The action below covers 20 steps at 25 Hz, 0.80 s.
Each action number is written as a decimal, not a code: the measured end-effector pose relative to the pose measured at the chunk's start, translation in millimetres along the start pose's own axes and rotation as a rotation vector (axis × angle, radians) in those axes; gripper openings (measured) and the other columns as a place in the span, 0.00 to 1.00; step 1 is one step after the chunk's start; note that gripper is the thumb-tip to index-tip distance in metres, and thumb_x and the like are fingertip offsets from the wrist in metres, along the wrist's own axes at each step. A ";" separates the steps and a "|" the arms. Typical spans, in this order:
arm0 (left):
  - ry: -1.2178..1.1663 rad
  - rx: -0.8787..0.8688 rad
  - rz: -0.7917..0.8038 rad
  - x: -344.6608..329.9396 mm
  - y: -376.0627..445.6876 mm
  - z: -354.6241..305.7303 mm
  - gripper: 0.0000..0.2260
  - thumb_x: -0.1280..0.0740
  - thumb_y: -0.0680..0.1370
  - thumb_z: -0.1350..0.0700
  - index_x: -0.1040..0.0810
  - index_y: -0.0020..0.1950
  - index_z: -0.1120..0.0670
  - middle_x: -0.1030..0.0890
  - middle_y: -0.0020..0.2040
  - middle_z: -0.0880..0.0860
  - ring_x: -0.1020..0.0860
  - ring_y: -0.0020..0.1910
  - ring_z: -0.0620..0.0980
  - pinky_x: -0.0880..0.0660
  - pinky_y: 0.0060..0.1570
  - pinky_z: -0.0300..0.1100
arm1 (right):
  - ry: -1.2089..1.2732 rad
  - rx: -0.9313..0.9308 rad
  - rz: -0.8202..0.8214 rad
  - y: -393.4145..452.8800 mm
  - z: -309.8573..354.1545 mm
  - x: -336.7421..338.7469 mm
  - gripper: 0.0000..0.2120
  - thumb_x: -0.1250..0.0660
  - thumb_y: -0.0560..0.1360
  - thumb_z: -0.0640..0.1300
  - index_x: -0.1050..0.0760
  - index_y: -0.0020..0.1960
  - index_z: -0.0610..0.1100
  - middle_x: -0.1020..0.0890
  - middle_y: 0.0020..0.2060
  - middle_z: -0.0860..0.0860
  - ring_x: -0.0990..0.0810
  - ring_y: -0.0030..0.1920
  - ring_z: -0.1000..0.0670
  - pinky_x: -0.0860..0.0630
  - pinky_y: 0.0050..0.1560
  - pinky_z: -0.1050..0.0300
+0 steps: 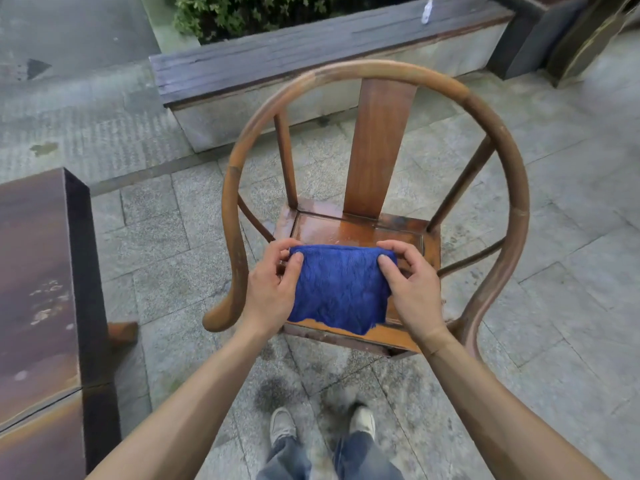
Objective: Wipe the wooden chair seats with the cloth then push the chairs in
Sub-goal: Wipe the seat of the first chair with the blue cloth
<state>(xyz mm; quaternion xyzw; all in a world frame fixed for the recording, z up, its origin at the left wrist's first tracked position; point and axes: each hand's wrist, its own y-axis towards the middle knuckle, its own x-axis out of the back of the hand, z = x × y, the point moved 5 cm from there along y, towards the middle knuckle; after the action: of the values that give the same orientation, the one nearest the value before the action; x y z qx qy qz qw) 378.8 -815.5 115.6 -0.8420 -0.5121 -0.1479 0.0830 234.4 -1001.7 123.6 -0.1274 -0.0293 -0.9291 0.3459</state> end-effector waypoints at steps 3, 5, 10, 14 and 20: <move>0.027 0.073 -0.020 -17.7 9.6 55.4 0.07 0.34 0.82 0.55 0.22 0.56 0.43 0.18 0.46 0.49 0.21 0.42 0.43 0.28 0.43 0.31 | 0.013 -0.097 0.044 15.4 -58.0 -24.3 0.13 0.32 0.78 0.41 0.20 0.50 0.60 0.16 0.49 0.59 0.17 0.49 0.48 0.19 0.52 0.44; 0.066 0.125 -0.023 -32.1 18.7 118.8 0.08 0.34 0.82 0.55 0.23 0.54 0.41 0.18 0.45 0.47 0.21 0.42 0.41 0.29 0.44 0.29 | 0.015 -0.162 0.069 25.2 -120.1 -52.6 0.13 0.32 0.78 0.39 0.20 0.49 0.59 0.16 0.47 0.60 0.18 0.46 0.51 0.20 0.46 0.49; 0.100 0.290 -0.029 -77.9 47.9 290.0 0.11 0.33 0.81 0.58 0.23 0.49 0.40 0.18 0.43 0.44 0.22 0.40 0.36 0.29 0.43 0.29 | -0.044 -0.261 0.107 56.8 -284.8 -127.4 0.14 0.31 0.77 0.35 0.21 0.47 0.55 0.16 0.42 0.60 0.21 0.42 0.64 0.26 0.47 0.64; 0.182 0.360 -0.022 -101.3 74.2 380.9 0.05 0.34 0.81 0.57 0.22 0.53 0.47 0.19 0.43 0.42 0.21 0.43 0.38 0.28 0.46 0.34 | -0.146 -0.284 0.112 74.7 -371.8 -172.0 0.10 0.31 0.77 0.38 0.21 0.49 0.54 0.17 0.44 0.59 0.21 0.44 0.59 0.27 0.49 0.62; 0.395 0.235 -0.008 -118.9 90.0 407.1 0.07 0.37 0.83 0.53 0.23 0.60 0.48 0.19 0.53 0.48 0.21 0.53 0.50 0.25 0.55 0.47 | -0.413 -0.154 0.187 93.6 -405.5 -178.1 0.08 0.32 0.78 0.44 0.20 0.56 0.53 0.19 0.50 0.56 0.19 0.50 0.50 0.23 0.55 0.51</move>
<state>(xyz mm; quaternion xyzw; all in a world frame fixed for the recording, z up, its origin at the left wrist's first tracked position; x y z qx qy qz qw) 474.1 -838.0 -306.8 -0.7793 -0.5029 -0.2494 0.2784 337.2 -1017.4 -316.9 -0.3428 -0.0167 -0.8468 0.4063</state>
